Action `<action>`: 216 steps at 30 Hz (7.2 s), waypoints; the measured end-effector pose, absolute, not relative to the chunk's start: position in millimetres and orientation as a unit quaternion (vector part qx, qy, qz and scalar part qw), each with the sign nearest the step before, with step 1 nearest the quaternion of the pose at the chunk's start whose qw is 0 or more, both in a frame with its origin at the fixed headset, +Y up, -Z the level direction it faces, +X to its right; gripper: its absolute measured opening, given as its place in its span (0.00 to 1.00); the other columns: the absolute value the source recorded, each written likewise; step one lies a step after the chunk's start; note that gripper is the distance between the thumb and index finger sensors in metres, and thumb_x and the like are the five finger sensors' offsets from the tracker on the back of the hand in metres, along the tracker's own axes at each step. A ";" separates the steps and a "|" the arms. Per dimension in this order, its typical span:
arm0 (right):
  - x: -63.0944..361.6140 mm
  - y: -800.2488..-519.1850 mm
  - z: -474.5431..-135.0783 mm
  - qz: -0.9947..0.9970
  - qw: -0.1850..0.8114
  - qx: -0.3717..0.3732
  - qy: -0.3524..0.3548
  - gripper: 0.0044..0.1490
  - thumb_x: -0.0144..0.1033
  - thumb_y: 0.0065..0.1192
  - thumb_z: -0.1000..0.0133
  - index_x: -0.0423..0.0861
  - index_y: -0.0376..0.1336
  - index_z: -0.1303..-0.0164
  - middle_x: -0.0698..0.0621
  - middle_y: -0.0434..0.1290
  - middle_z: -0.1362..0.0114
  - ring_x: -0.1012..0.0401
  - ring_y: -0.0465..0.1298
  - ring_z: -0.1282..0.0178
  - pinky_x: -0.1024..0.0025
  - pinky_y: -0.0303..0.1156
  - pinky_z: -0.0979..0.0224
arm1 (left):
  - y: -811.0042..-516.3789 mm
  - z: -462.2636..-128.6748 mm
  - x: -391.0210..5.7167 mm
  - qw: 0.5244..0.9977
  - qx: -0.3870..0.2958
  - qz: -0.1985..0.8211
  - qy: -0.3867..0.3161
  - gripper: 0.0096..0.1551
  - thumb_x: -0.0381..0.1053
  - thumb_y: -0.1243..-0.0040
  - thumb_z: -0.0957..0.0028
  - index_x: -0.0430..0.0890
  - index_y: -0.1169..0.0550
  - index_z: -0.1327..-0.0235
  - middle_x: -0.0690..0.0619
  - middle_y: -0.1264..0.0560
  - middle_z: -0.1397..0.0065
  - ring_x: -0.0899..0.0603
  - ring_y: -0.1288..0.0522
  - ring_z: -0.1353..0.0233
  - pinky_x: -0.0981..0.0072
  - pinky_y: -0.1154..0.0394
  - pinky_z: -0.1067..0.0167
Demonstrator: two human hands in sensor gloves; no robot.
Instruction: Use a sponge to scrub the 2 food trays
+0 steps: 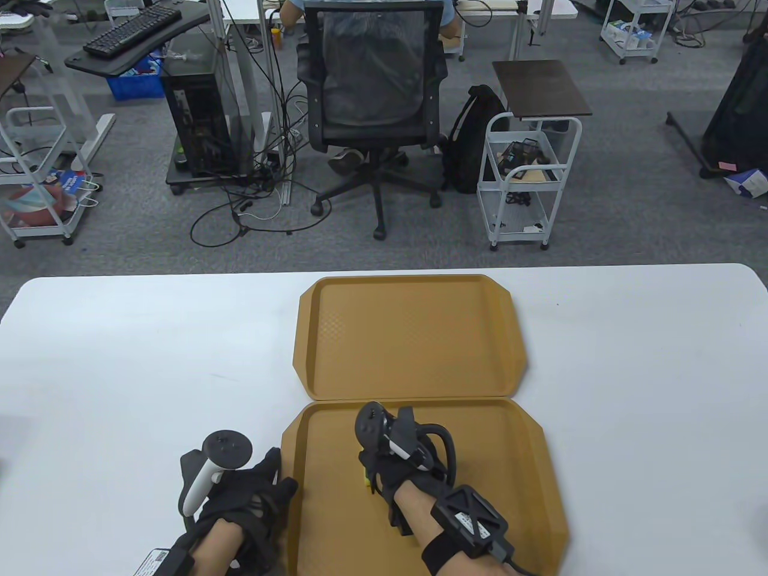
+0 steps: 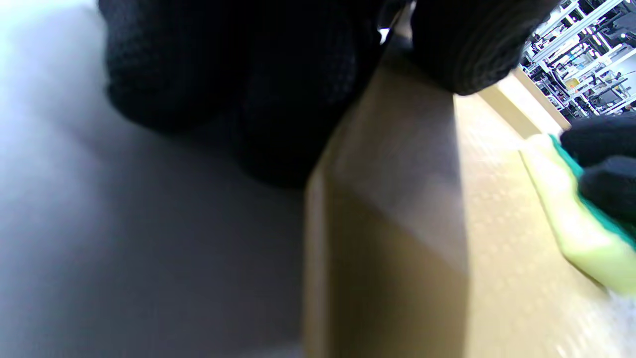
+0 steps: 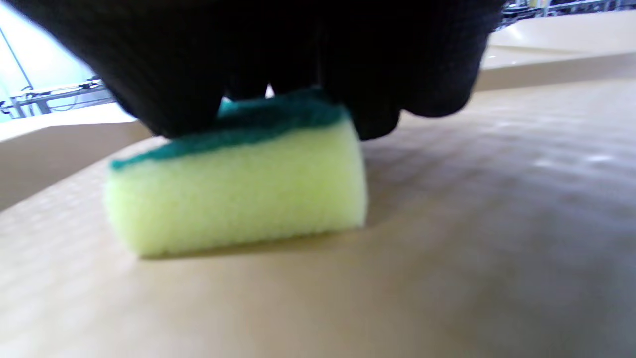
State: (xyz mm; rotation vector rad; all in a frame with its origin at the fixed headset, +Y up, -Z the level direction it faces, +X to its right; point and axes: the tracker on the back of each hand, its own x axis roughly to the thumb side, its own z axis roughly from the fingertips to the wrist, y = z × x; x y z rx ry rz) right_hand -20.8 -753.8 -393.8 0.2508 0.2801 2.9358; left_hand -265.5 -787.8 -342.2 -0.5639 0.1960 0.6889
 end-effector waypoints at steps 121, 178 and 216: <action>236.5 -675.5 -289.4 0.959 0.278 -0.012 -0.043 0.44 0.46 0.76 0.50 0.52 0.59 0.23 0.45 0.58 0.16 0.41 0.73 0.31 0.46 0.72 0.31 | -730.1 -362.7 -280.7 0.733 -0.209 0.638 0.112 0.37 0.59 0.27 0.50 0.48 0.25 0.29 0.51 0.17 0.35 0.39 0.06 0.56 0.65 0.09 0.67; 221.0 -698.1 -298.2 0.978 0.201 0.017 -0.052 0.43 0.46 0.77 0.50 0.53 0.61 0.24 0.46 0.59 0.17 0.45 0.73 0.27 0.49 0.74 0.28 | -727.4 -421.2 -231.4 0.984 -0.034 0.164 0.054 0.53 0.75 0.40 0.57 0.57 0.38 0.18 0.48 0.40 0.15 0.30 0.42 0.15 0.30 0.44 0.25; 201.8 -740.0 -318.1 0.983 0.176 0.053 -0.005 0.47 0.59 0.71 0.52 0.54 0.60 0.23 0.47 0.55 0.15 0.43 0.58 0.15 0.36 0.58 0.18 | -732.3 -322.4 -251.5 0.992 -0.024 0.122 0.010 0.56 0.77 0.42 0.58 0.57 0.42 0.17 0.48 0.45 0.13 0.31 0.48 0.13 0.29 0.49 0.24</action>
